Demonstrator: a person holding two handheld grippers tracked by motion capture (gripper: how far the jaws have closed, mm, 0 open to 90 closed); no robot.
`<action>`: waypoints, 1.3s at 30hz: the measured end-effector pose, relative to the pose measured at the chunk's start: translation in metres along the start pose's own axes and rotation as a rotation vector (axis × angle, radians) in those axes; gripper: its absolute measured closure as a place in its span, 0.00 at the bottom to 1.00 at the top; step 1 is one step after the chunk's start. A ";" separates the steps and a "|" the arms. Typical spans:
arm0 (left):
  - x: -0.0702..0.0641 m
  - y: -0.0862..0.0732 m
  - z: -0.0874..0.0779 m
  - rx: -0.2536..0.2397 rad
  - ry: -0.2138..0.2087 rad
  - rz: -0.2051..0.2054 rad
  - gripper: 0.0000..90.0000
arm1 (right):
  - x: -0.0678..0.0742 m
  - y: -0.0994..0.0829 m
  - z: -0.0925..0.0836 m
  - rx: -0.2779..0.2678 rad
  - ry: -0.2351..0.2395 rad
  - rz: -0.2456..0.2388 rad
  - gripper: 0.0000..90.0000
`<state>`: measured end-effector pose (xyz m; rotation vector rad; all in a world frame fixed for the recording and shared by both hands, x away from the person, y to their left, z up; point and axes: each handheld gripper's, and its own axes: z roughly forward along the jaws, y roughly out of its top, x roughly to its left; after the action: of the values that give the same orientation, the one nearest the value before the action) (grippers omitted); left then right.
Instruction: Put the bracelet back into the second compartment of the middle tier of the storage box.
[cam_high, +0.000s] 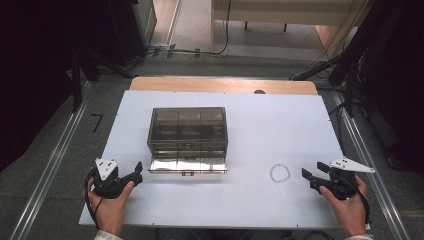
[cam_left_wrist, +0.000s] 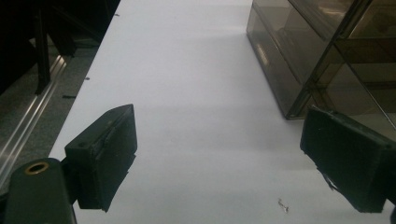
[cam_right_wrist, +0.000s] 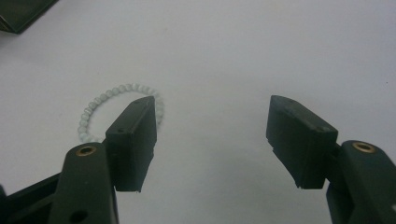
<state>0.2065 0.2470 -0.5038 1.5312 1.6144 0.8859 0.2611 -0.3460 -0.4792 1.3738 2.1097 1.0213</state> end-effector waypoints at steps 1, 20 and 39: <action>0.000 0.000 0.000 0.000 -0.001 0.001 0.13 | 0.000 0.000 0.000 0.000 0.000 0.000 0.35; 0.000 0.000 0.000 -0.001 0.001 0.002 0.13 | 0.006 0.003 0.007 0.011 0.017 -0.021 0.36; -0.001 0.000 0.001 0.000 0.000 -0.001 0.13 | 0.012 0.006 0.014 0.027 0.031 -0.040 0.37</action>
<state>0.2069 0.2462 -0.5044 1.5307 1.6147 0.8858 0.2686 -0.3289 -0.4831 1.3316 2.1713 1.0081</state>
